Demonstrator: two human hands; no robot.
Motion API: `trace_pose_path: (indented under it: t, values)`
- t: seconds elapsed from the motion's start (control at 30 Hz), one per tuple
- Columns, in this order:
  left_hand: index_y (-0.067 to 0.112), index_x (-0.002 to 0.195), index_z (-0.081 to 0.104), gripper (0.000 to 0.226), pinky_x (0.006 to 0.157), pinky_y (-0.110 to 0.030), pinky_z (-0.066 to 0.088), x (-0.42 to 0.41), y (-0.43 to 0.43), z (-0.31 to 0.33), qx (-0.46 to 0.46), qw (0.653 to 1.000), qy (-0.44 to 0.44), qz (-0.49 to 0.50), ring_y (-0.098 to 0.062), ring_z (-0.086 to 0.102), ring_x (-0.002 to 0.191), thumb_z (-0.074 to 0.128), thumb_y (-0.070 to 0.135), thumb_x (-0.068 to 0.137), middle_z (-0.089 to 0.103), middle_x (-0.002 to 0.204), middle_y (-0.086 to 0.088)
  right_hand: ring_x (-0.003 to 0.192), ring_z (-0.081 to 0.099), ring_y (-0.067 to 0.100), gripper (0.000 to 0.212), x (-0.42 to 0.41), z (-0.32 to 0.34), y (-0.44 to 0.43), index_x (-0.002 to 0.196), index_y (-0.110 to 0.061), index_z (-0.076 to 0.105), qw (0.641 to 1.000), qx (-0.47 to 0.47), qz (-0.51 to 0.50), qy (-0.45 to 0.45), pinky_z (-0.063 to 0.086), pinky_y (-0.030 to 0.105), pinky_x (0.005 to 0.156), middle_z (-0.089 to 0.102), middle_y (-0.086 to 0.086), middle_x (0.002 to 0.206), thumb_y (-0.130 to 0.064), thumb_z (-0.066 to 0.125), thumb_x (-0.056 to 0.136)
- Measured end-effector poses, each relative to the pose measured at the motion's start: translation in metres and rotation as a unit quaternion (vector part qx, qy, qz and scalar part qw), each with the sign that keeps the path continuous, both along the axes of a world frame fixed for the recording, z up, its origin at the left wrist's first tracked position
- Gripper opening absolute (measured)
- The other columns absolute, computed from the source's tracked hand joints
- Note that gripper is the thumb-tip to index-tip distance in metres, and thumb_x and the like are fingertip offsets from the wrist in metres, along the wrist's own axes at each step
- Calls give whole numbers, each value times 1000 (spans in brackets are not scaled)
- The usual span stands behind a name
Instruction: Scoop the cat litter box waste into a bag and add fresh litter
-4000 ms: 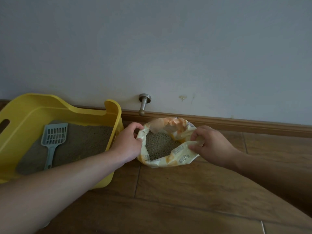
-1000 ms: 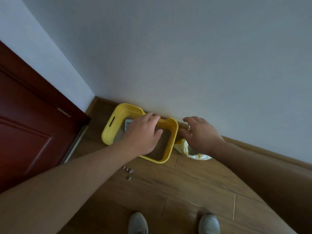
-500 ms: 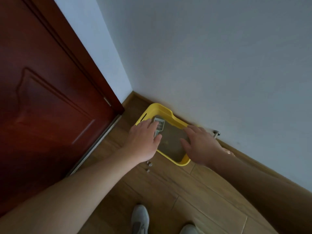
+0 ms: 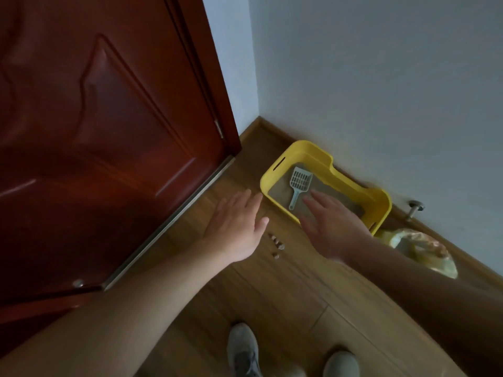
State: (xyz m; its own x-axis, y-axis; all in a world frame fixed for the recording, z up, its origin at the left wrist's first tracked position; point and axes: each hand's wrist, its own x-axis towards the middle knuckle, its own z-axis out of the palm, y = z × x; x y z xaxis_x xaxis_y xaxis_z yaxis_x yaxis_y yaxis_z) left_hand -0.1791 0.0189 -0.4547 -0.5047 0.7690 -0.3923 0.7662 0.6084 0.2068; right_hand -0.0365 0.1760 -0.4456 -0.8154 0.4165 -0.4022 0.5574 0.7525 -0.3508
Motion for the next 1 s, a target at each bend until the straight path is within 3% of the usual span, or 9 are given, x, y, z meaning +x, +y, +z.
trace_pose_path:
  t: [0.37,0.53,0.63,0.77,1.0]
  values:
    - [26,156,16,61,123,-44,15,23,-30,-152,7,999,-17,33,-23,11,152,29,51,103,11,166,-4,149,17,18,63,21,-159,-38,155,-25,18,994,-8,104,-20,23,38,119,18,-1,163,-53,29,100]
    - [24,156,18,59,122,-43,16,16,-36,-246,12,1000,-10,10,-21,12,152,29,48,103,13,165,-3,150,11,17,66,22,-253,-34,156,-26,9,986,-1,164,-29,11,32,117,12,-2,164,-56,23,99]
    - [23,155,22,57,122,-44,17,4,-36,-301,20,1000,-3,-20,-21,13,151,29,47,103,16,165,-4,150,13,17,67,21,-309,-30,156,-27,8,981,15,191,-40,14,32,117,12,-3,164,-58,20,98]
    - [22,154,25,56,121,-43,14,-1,-38,-362,27,998,10,-55,-21,16,150,29,46,103,18,164,-4,147,22,17,66,20,-366,-26,155,-30,11,987,-12,157,-43,23,35,118,13,-5,164,-59,23,97]
    - [23,152,28,55,121,-39,20,5,-43,-425,46,996,-1,-76,-19,20,149,31,48,103,25,162,-2,148,18,13,63,16,-422,-20,155,-30,16,988,-25,147,-29,21,33,120,15,-6,163,-56,29,99]
